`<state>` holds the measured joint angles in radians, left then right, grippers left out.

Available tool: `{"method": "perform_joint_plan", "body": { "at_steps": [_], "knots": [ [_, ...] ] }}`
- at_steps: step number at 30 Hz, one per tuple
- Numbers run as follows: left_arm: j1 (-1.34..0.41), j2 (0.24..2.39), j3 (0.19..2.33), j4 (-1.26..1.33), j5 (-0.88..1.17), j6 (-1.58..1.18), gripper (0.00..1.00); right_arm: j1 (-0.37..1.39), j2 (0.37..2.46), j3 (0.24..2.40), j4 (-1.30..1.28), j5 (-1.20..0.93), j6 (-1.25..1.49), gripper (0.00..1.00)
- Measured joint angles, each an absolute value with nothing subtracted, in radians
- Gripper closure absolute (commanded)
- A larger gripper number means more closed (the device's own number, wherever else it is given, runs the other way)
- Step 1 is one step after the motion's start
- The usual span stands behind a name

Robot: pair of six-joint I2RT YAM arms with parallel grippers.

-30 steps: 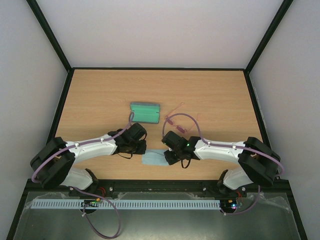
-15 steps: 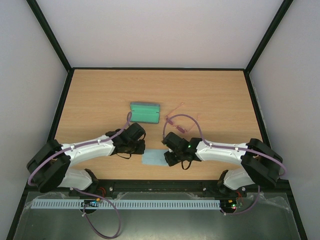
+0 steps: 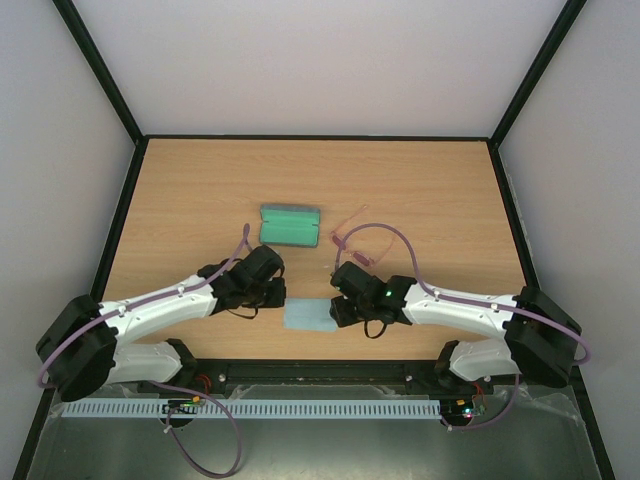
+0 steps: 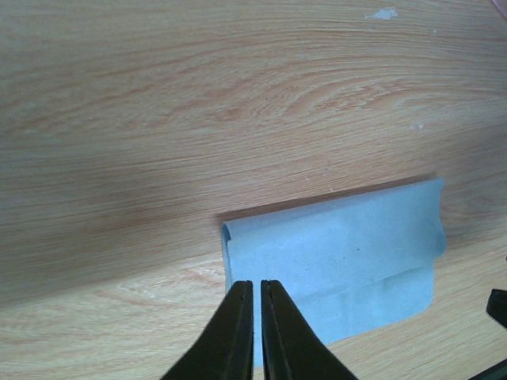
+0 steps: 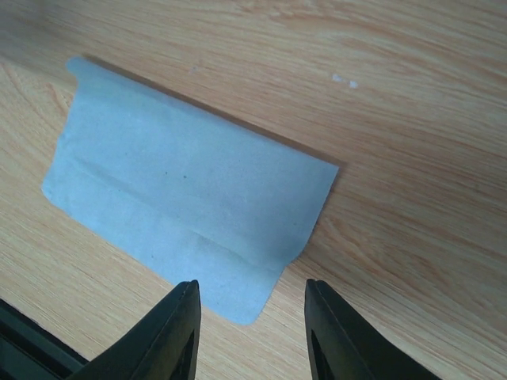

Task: Organize the sunglasses
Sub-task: Fold the glasses cleaning cloth at the center of the board, then adjust the glasses cleaning cloth at the center of the board.

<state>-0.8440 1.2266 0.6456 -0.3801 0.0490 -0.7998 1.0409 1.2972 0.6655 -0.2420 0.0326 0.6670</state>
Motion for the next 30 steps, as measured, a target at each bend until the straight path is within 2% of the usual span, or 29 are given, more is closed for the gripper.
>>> {"method": "perform_joint_plan", "body": {
  "at_steps": [7,13,22,30],
  "knots": [
    [-0.844,1.254,0.634,-0.334,0.107,-0.809,0.98,1.040,1.304,0.672,-0.238,0.007,0.710,0.69],
    [-0.844,1.240,0.634,-0.329,0.116,-0.813,0.93,1.092,1.304,0.615,-0.233,-0.003,0.761,0.70],
    [-0.843,1.259,0.634,-0.320,0.114,-0.814,0.93,1.237,1.427,0.670,-0.273,0.112,0.822,0.73],
    [-0.834,1.261,0.634,-0.314,0.112,-0.811,0.98,1.272,1.462,0.740,-0.323,0.229,0.857,0.74]
  ]
}}
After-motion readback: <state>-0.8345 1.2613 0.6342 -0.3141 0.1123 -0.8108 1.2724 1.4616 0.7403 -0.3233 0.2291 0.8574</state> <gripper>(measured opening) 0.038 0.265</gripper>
